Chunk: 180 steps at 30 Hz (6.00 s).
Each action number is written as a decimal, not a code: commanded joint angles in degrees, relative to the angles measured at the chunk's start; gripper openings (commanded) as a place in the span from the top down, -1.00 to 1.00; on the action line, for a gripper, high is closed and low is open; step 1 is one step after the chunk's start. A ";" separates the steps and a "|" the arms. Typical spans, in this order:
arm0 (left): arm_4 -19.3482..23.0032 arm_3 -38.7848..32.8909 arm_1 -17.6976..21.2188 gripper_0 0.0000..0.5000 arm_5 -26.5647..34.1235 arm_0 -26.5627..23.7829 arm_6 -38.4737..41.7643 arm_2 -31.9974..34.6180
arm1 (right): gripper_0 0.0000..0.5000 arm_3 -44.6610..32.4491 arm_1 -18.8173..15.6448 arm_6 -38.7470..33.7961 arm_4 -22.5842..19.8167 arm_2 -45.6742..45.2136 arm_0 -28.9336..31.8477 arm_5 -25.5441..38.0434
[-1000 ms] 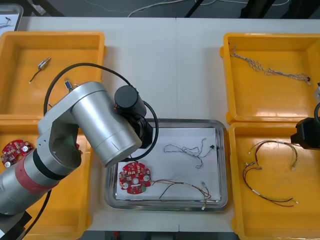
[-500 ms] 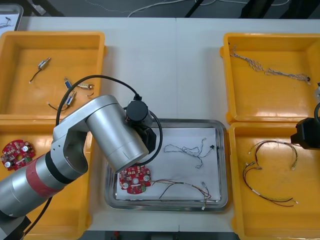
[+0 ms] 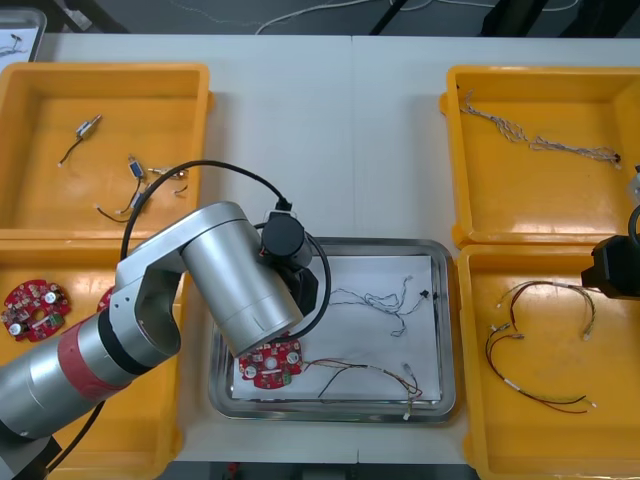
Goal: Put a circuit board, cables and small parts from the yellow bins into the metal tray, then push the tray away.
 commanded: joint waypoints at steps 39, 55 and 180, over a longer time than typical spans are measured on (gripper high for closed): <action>-1.83 -2.85 -1.89 -0.84 -1.59 0.27 4.99 -0.12 | -1.00 -0.46 -2.20 3.38 0.21 -1.94 0.68 -0.29; -2.62 -3.29 -1.45 -0.75 0.26 0.62 4.81 0.41 | -1.00 -0.46 -2.20 3.38 0.21 -1.94 0.68 -0.29; 31.21 -5.13 29.05 -1.00 7.20 13.19 -32.72 54.20 | -1.00 12.28 27.77 34.94 10.41 69.96 -35.36 2.09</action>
